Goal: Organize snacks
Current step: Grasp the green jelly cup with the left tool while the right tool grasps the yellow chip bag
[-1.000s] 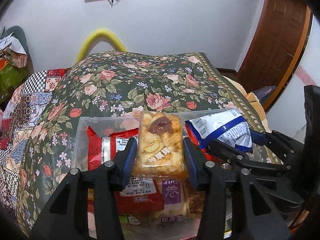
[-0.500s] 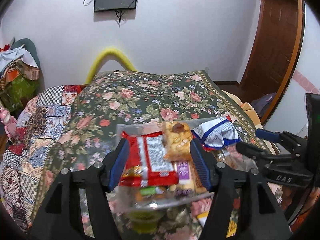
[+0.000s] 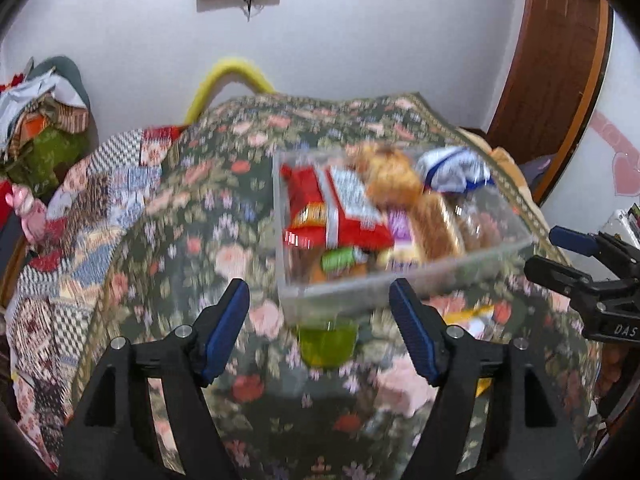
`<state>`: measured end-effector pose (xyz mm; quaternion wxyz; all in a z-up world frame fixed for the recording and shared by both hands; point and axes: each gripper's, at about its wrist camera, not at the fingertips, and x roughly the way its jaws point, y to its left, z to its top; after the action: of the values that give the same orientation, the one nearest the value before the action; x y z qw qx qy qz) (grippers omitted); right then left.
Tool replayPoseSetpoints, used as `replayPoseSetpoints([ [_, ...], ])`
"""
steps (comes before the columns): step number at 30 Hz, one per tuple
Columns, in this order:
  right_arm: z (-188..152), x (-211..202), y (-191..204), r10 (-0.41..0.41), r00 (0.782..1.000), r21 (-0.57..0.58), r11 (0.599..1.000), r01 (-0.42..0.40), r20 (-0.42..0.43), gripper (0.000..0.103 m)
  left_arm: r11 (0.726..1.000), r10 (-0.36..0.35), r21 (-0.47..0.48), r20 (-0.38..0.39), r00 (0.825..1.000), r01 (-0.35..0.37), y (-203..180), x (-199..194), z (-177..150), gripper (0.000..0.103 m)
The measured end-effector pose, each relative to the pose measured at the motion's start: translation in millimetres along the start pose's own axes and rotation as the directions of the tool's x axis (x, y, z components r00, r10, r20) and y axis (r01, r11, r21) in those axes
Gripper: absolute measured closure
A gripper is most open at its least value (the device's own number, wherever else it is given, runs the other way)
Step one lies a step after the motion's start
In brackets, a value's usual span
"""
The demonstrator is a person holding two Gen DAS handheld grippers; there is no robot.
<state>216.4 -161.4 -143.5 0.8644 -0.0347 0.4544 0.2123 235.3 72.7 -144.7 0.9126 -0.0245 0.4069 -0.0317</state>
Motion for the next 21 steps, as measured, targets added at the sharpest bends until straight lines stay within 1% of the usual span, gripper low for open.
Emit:
replayPoseSetpoints([
  [3,-14,15,4,0.016,0.998,0.021,1.000,-0.014,-0.066,0.019,1.000,-0.006,-0.006,-0.040,0.999,0.006,4,8,-15,0.031],
  [7,-28,30,12,0.045,0.991,0.048,0.998,-0.039,-0.130,0.019,1.000,-0.015,-0.019,-0.077,0.997,0.014,10,19,-31,0.031],
  [12,-34,43,28,0.055,0.983,0.032,0.998,-0.050,-0.176,0.019,0.999,-0.040,-0.022,-0.126,0.991,0.038,9,38,-44,0.031],
  [16,-35,53,38,0.056,0.978,0.005,0.998,-0.056,-0.200,0.020,0.998,-0.053,-0.020,-0.133,0.990,0.051,6,51,-46,0.031],
  [19,-33,54,37,0.041,0.981,-0.007,0.999,-0.043,-0.190,0.026,0.998,-0.054,-0.024,-0.138,0.989,0.051,5,64,-44,0.031],
  [21,-32,56,35,0.034,0.982,-0.008,0.999,-0.036,-0.183,0.039,0.998,-0.060,-0.033,-0.144,0.988,0.056,6,71,-42,0.031],
])
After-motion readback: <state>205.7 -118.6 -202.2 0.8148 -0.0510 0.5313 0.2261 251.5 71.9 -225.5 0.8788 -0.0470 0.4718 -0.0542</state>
